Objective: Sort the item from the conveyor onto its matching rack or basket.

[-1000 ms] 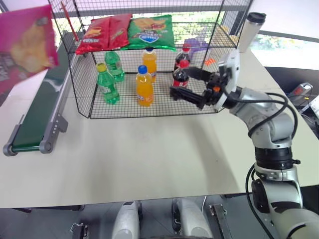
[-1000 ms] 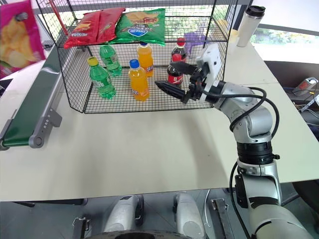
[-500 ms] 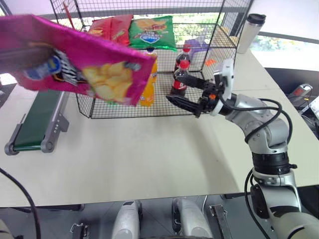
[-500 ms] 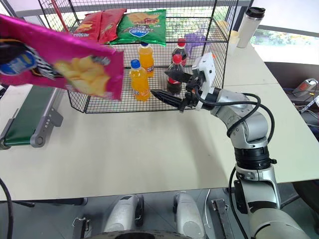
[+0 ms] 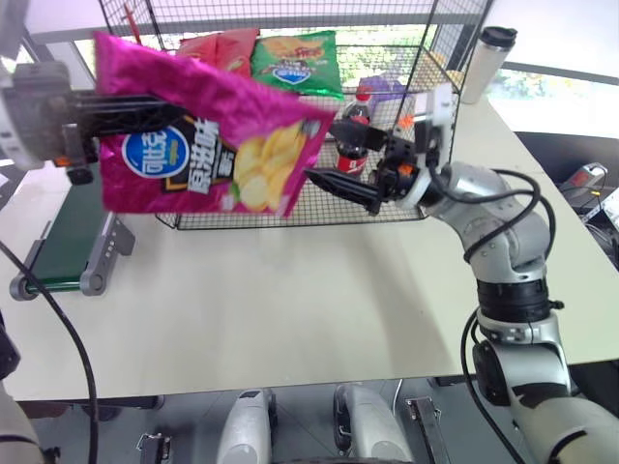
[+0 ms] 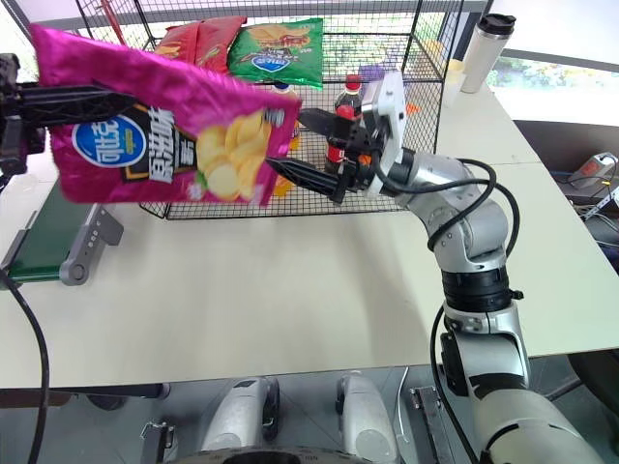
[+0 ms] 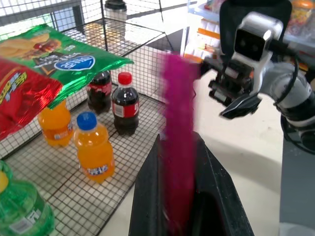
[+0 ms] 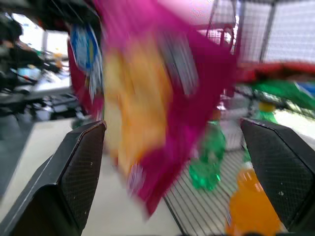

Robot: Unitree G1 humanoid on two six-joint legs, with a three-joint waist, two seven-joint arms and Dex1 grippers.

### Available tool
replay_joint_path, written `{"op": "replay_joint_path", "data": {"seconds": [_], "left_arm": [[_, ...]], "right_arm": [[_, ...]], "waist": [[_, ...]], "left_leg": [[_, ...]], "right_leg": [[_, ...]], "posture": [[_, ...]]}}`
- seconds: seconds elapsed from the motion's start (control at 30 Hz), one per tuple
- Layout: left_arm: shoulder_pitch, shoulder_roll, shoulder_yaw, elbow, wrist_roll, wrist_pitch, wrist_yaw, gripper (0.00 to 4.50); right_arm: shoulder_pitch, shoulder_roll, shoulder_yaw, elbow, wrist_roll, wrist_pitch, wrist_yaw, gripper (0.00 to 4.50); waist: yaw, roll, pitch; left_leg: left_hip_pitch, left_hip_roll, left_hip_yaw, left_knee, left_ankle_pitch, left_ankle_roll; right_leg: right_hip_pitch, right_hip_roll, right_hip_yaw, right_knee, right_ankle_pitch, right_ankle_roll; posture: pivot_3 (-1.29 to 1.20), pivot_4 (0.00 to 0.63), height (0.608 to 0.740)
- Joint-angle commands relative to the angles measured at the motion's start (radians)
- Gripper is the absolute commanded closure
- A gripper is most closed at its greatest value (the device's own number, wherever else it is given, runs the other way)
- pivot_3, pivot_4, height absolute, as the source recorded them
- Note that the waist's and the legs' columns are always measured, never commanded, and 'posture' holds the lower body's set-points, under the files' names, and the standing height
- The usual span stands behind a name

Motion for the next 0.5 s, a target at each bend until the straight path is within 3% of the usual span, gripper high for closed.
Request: {"op": "replay_joint_path", "data": {"seconds": [0.03, 0.27, 0.5], "left_arm": [[-0.001, 0.005, -0.003, 0.001, -0.016, -0.059, -0.021, 4.48], [-0.006, 0.005, -0.023, 0.011, -0.024, -0.116, -0.034, 4.48], [-0.007, 0.031, 0.032, 0.018, -0.071, -0.115, -0.029, 4.48]], "right_arm": [[-0.03, 0.021, -0.015, -0.019, 0.07, 0.034, 0.02, 0.0], [-0.029, 0.044, -0.014, 0.045, 0.029, 0.001, 0.009, 0.0], [0.1, -0.015, -0.071, 0.051, 0.015, 0.019, -0.049, 0.0]], "waist": [[0.002, 0.0, 0.0], [0.001, 0.0, 0.0], [0.002, 0.0, 0.0]], "left_leg": [[0.0, 0.0, 0.0, 0.0, 0.0, 0.0], [-0.001, 0.0, 0.0, 0.001, 0.0, 0.0], [-0.001, 0.0, 0.0, 0.001, 0.0, 0.0]], "right_leg": [[0.0, 0.0, 0.0, 0.0, 0.0, 0.0], [0.0, 0.0, 0.0, 0.0, 0.0, 0.0], [0.0, -0.001, 0.0, -0.001, 0.0, 0.0]], "posture": [[0.0, 0.15, 0.74], [0.0, 0.15, 0.74], [0.0, 0.15, 0.74]]}}
